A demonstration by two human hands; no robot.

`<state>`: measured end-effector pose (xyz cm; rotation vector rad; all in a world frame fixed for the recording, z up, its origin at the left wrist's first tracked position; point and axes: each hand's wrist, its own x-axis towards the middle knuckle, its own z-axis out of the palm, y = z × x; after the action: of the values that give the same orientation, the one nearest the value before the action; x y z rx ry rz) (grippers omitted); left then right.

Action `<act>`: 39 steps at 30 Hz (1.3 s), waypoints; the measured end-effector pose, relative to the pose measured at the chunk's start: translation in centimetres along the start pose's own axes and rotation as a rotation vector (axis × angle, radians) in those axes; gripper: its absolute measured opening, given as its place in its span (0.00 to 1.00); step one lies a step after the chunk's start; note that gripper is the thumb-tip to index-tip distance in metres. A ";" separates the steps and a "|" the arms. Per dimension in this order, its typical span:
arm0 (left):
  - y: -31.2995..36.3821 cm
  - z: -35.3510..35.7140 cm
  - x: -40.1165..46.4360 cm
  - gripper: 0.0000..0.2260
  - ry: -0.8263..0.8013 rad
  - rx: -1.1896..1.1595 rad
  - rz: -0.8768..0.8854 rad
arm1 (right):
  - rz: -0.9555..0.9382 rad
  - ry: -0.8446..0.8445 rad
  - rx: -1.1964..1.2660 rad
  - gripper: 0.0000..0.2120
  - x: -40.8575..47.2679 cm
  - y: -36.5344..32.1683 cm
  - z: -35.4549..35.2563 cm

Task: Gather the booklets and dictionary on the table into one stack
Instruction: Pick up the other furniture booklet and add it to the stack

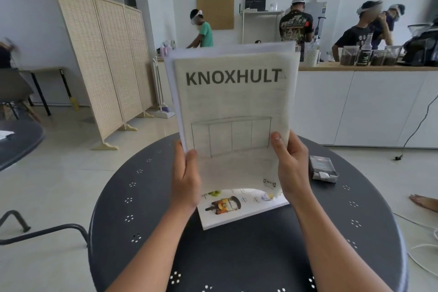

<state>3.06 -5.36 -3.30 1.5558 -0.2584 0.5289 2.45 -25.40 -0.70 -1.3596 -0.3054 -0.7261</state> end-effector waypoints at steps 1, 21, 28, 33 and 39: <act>-0.5 -0.1 -0.1 0.15 -0.016 -0.024 -0.001 | 0.016 0.003 -0.009 0.15 -0.1 0.7 -0.1; -1.6 0.5 0.2 0.12 -0.021 -0.146 0.034 | 0.051 -0.014 -0.191 0.23 -0.5 2.0 -0.7; -1.8 -0.5 0.2 0.10 -0.134 -0.057 -0.016 | 0.140 -0.068 -0.213 0.10 -0.3 1.9 -1.8; -2.3 -2.5 0.0 0.29 -0.333 0.697 -0.227 | 0.202 0.039 -0.209 0.08 -0.2 1.8 -3.8; -1.5 -2.4 -0.6 0.49 -0.676 1.137 -0.256 | 0.306 0.197 -0.296 0.08 -0.2 2.6 -5.8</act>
<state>2.83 -3.02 -4.96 2.8146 -0.2715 -0.1495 2.75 -30.81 -4.10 -1.5558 0.1717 -0.6573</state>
